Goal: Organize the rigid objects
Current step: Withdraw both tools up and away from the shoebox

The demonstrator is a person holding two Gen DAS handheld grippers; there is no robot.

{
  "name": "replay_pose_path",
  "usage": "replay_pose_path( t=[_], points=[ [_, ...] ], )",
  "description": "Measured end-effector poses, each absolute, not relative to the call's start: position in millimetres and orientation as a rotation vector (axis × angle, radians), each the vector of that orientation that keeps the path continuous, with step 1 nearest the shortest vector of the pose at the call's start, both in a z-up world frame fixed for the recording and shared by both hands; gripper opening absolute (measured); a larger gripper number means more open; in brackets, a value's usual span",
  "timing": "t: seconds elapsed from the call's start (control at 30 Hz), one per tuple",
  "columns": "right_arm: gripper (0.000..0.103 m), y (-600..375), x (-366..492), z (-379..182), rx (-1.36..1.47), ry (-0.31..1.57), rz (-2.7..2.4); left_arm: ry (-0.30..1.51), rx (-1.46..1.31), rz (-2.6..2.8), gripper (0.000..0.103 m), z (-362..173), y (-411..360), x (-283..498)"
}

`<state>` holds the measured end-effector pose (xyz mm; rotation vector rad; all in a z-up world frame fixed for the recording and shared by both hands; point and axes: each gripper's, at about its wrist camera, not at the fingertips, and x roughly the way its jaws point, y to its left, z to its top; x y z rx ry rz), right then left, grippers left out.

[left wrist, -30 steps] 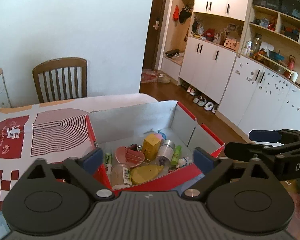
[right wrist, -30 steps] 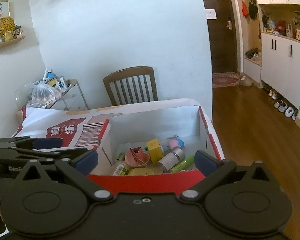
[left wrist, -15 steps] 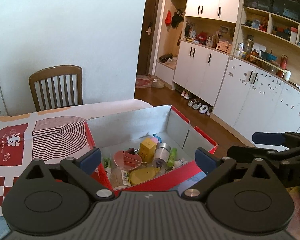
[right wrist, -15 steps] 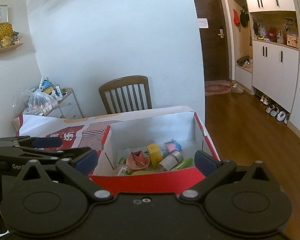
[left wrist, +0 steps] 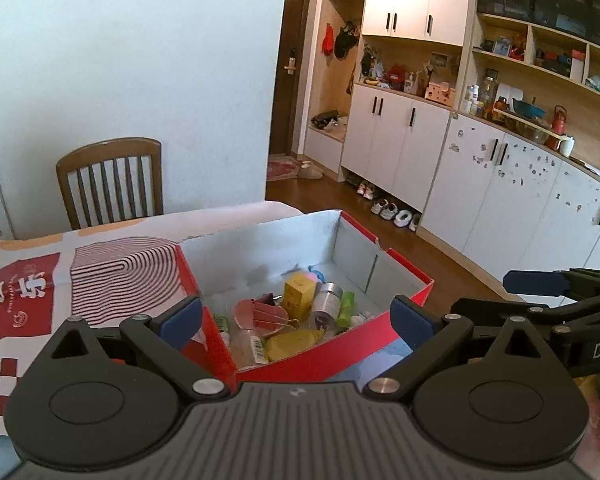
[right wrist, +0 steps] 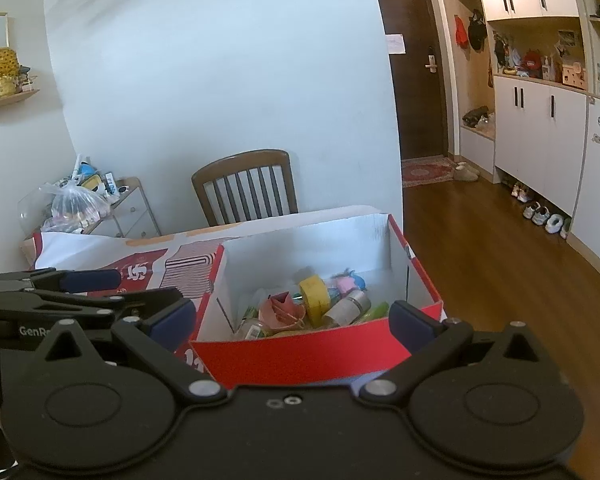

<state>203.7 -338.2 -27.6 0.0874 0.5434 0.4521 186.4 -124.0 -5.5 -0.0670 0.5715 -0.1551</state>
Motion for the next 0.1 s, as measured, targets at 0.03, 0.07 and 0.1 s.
replay_pose_path(
  t=[0.03, 0.07, 0.1],
  points=[
    [0.103, -337.0, 202.2, -27.7, 0.087, 0.544, 0.452, 0.571, -0.068, -0.158, 0.101, -5.5, -122.7, 185.5],
    [0.103, -335.2, 200.8, -28.0, 0.085, 0.545, 0.451, 0.572, -0.073, -0.165, 0.101, -5.5, -121.3, 184.8],
    [0.103, -334.0, 199.9, -28.2, 0.083, 0.546, 0.449, 0.573, -0.077, -0.169, 0.101, -5.5, -119.6, 184.1]
  ],
)
